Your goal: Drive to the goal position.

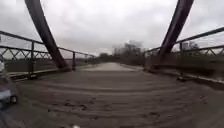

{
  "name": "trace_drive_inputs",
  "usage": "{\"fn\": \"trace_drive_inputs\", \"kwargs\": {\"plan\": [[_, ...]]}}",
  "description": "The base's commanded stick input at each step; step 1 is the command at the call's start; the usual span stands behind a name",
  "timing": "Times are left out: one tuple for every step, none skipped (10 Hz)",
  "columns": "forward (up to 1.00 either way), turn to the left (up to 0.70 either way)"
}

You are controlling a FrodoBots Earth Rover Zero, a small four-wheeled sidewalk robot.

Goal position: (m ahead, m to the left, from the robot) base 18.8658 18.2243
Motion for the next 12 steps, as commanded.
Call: {"fn": "trace_drive_inputs", "kwargs": {"plan": [[1.00,0.00],[1.00,0.00],[1.00,0.00],[1.00,0.00],[1.00,0.00],[1.00,0.00],[1.00,0.00],[1.00,0.00],[1.00,0.00],[1.00,0.00],[1.00,0.00],[1.00,0.00]]}}
